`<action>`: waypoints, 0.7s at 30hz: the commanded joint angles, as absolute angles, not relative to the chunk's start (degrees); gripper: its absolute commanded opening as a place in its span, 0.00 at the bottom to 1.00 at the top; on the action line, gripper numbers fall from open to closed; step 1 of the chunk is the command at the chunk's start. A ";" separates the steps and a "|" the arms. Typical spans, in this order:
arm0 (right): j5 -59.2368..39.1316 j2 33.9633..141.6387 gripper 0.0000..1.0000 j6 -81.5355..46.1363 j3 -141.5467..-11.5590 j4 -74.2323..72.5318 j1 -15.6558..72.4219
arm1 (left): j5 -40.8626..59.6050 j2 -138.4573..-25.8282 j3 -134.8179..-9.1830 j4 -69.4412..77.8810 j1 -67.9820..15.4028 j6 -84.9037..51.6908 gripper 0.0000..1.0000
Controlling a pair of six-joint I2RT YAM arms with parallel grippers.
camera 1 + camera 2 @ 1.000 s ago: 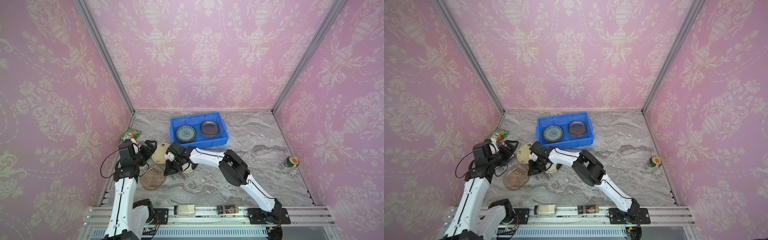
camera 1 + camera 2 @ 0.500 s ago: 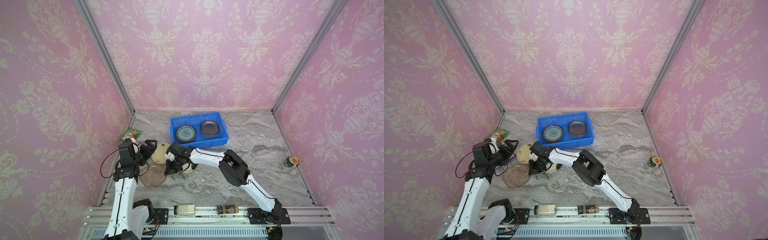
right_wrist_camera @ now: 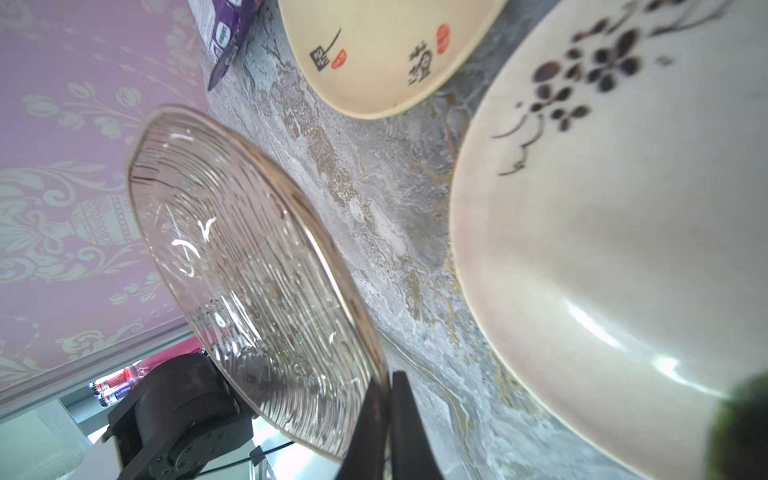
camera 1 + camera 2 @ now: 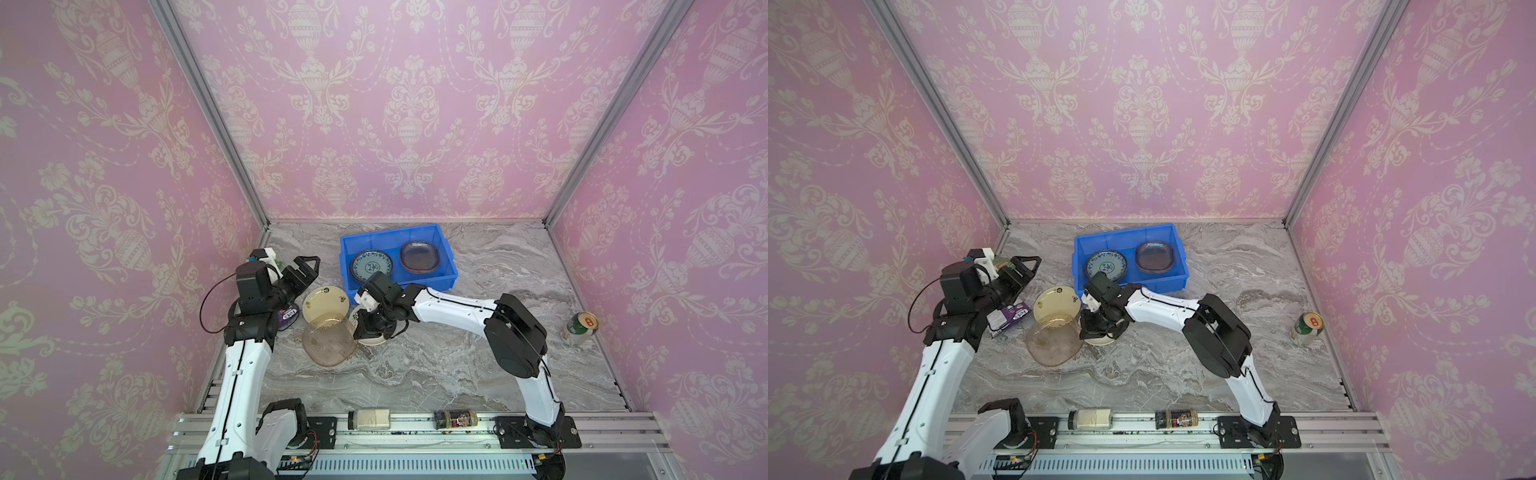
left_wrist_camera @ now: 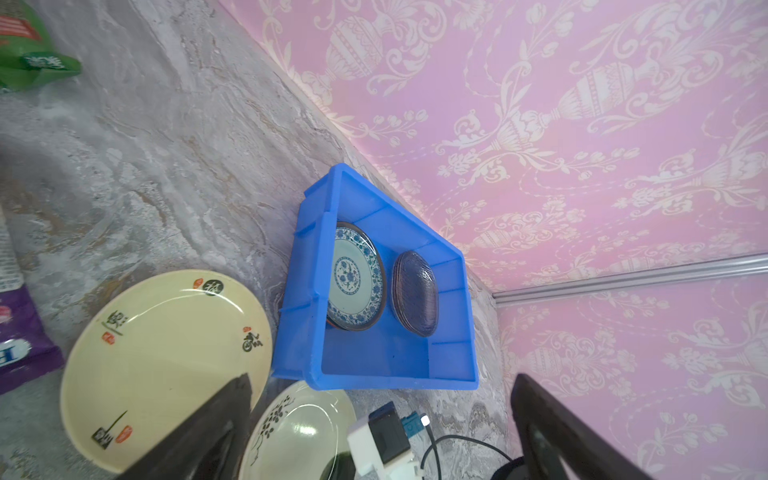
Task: Place the plates into the plastic bin on the countertop
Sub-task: 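Lift the pinkish glass plate with the right gripper toward the bin, then close the left gripper on the pinkish plate rim while the right holds it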
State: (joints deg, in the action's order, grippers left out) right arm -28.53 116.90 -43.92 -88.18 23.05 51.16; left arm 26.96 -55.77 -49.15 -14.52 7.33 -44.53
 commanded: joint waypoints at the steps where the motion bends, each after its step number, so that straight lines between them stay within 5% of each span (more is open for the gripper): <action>1: -25.07 110.41 0.00 -41.51 -84.07 26.70 47.56 | 24.59 -60.01 -53.94 -13.26 2.53 -41.44 0.99; 9: -19.57 100.21 0.00 -42.96 -78.25 31.82 40.97 | 21.18 -71.20 -61.22 -12.45 -9.22 -40.45 0.97; 21: -16.72 92.91 0.00 -45.14 -73.27 28.93 31.12 | 20.96 -72.23 -56.27 -11.60 -15.70 -41.84 0.75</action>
State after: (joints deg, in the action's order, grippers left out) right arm -18.04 95.57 -44.80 -73.32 29.71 32.64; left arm 21.98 -73.03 -57.52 -12.51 -14.00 -42.13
